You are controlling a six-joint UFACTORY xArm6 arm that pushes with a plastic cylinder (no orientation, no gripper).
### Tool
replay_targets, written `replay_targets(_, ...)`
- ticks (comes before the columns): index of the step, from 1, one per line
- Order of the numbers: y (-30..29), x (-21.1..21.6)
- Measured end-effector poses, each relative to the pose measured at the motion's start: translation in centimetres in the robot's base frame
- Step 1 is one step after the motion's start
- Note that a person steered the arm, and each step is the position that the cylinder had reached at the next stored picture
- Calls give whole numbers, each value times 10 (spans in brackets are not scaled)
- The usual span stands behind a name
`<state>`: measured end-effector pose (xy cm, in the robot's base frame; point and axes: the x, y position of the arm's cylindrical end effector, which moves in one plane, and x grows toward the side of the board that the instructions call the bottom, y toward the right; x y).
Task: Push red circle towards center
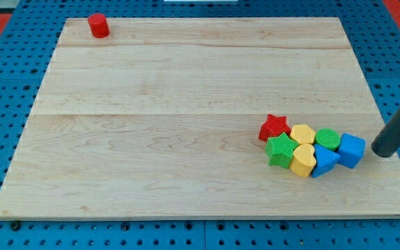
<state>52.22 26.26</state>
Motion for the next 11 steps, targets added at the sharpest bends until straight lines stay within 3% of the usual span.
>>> replay_targets(2, -31, -7)
replay_targets(3, -22, -71)
replay_targets(4, -89, -162)
replay_targets(6, -269, -305)
replay_targets(8, -356, -207)
replay_targets(9, -475, -219)
replay_targets(10, -549, -271)
replay_targets(11, -554, -330)
